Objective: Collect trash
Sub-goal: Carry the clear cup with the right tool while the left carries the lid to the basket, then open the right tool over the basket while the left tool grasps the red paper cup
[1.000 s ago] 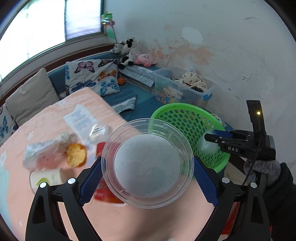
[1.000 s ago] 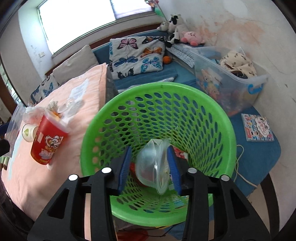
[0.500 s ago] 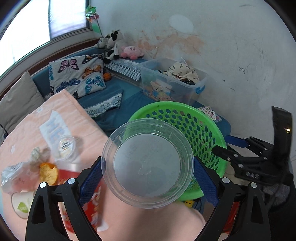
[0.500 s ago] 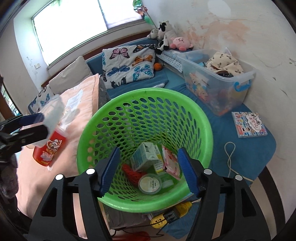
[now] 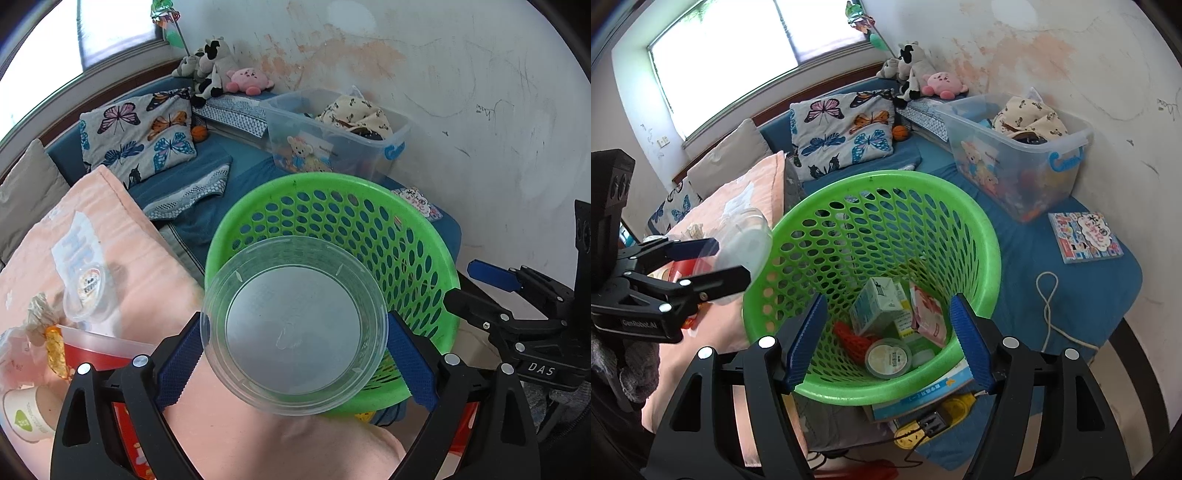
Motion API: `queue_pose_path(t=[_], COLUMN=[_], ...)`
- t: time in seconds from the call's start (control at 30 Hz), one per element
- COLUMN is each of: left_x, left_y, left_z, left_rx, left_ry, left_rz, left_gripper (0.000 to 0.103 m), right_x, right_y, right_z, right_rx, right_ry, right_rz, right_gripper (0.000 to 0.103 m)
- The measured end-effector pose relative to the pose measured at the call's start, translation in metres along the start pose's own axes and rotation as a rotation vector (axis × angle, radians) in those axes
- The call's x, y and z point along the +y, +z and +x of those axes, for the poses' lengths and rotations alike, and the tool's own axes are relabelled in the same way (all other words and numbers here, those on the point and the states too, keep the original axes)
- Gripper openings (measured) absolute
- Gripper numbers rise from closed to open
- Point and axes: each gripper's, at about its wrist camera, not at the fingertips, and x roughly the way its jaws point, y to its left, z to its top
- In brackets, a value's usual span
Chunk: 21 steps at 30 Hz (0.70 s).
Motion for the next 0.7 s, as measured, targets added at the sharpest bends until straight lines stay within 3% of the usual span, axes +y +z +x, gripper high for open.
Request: queue_pose_path(t=[0.7], left_x=[0.013], left_y=[-0.018], left_z=[-0.015], left_rx=[-0.019], left_ry=[0.007], left_rz=[-0.025], left_gripper=[0.093], right_x=[0.014], right_y=[0.003], right_z=[0.0], right_rx=[0.001], right_ry=[0.014], right_rz=[-0.02], right_gripper=[0.07])
